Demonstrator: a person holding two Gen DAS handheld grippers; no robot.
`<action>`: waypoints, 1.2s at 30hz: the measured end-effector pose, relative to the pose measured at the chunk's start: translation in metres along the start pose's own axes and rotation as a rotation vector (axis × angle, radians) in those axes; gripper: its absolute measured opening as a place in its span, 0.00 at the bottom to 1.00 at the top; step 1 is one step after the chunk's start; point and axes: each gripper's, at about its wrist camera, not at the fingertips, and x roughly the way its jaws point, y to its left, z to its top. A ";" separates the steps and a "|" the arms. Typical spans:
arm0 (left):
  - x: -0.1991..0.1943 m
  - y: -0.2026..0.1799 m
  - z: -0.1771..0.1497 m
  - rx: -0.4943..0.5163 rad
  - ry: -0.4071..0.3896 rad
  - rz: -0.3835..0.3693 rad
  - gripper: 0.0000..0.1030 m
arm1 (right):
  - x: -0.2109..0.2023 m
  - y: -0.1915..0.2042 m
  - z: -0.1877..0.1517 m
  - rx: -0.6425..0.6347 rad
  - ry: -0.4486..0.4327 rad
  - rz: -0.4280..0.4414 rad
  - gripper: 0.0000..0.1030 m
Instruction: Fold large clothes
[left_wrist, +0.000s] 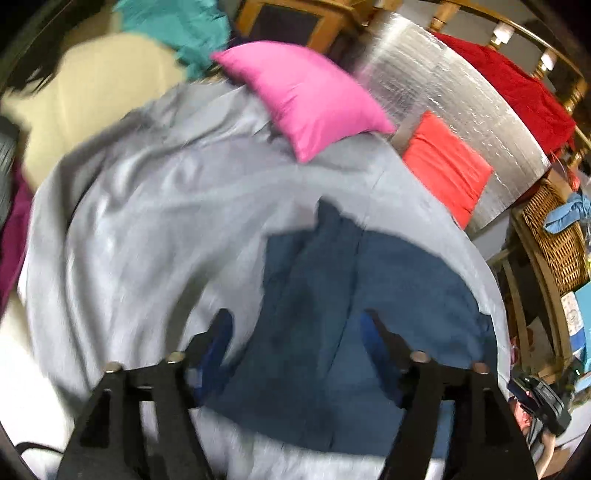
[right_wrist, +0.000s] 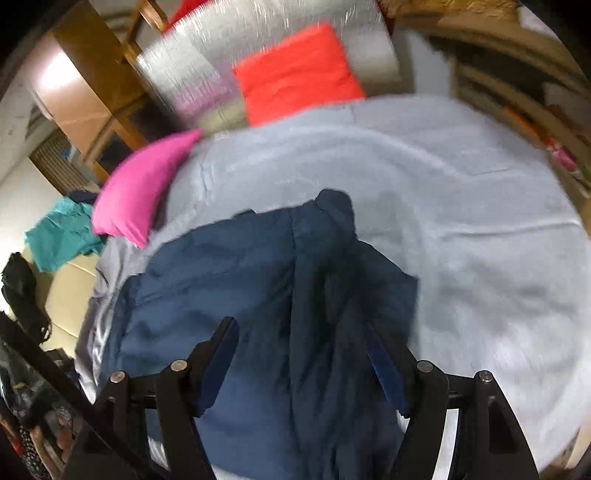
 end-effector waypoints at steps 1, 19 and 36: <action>0.015 -0.007 0.013 0.035 0.019 0.026 0.79 | 0.014 -0.004 0.008 0.018 0.019 -0.006 0.72; 0.111 -0.041 0.030 0.311 0.109 0.111 0.16 | 0.039 -0.021 0.015 0.013 0.040 -0.117 0.10; 0.031 -0.048 -0.015 0.376 -0.174 0.280 0.78 | -0.027 0.021 -0.043 -0.144 -0.146 -0.006 0.79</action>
